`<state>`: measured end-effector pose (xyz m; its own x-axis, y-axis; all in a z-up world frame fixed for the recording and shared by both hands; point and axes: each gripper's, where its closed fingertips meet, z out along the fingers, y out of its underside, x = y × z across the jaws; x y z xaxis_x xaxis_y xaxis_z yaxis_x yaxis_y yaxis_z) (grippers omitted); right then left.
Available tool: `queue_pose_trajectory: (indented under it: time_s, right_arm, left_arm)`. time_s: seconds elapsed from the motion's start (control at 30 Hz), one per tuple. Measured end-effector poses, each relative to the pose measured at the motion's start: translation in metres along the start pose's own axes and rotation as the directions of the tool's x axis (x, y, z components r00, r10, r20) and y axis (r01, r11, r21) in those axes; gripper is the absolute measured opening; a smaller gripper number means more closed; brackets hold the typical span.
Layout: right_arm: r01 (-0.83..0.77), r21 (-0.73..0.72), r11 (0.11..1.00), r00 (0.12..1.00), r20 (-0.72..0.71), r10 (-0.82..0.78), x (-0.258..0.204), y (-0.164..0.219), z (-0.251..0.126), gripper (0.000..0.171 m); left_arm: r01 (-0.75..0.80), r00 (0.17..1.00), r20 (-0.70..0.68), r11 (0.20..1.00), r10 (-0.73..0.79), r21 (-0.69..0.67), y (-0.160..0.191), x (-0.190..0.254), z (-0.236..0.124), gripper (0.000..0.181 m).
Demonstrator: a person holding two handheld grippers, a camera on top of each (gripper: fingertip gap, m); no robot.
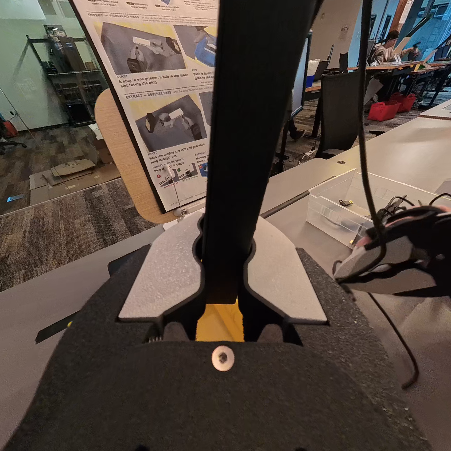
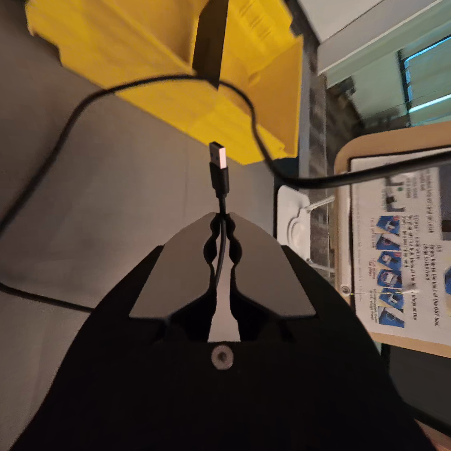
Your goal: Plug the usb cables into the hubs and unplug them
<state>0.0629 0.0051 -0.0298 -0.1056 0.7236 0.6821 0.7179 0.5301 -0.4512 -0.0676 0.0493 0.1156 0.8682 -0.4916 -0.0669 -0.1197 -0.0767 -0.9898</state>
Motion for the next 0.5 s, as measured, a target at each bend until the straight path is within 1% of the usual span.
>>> queue_pose_trajectory:
  time_s: [0.1,0.13,0.23,0.3,0.37,0.43,0.5]
  right_arm:
    - [0.003,0.134,0.991,1.0,-0.025,0.001,0.005,-0.021,-0.015,0.005]
    - [-0.002,0.148,0.989,1.0,-0.006,0.003,0.002,-0.023,-0.016,0.005]
    - [-0.036,0.087,0.996,0.99,0.137,0.024,-0.021,-0.013,-0.004,0.005]
    - [0.011,0.025,1.0,0.984,0.177,-0.015,-0.034,-0.001,0.008,0.005]
    - [0.057,-0.016,0.998,0.979,0.199,-0.052,-0.043,0.004,0.016,0.005]
    - [0.045,-0.008,0.999,0.975,0.216,-0.042,-0.046,-0.001,0.015,0.005]
    - [0.027,0.006,1.0,0.981,0.193,-0.028,-0.041,-0.007,0.01,0.005]
  left_arm:
    - [0.018,1.0,-0.005,0.999,-0.018,-0.027,0.006,0.003,0.006,0.027]
    - [0.024,1.0,-0.011,0.999,-0.024,-0.042,0.009,0.006,0.01,0.027]
    - [0.004,1.0,-0.027,0.996,-0.007,-0.086,0.018,0.013,0.019,0.028]
    - [-0.018,0.999,-0.035,0.993,0.014,-0.113,0.024,0.019,0.026,0.028]
    - [-0.037,0.998,-0.051,0.988,0.03,-0.148,0.031,0.027,0.032,0.028]
    - [-0.049,0.997,-0.068,0.981,0.037,-0.189,0.039,0.036,0.04,0.028]
    - [-0.068,0.996,-0.078,0.971,0.051,-0.229,0.049,0.045,0.048,0.028]
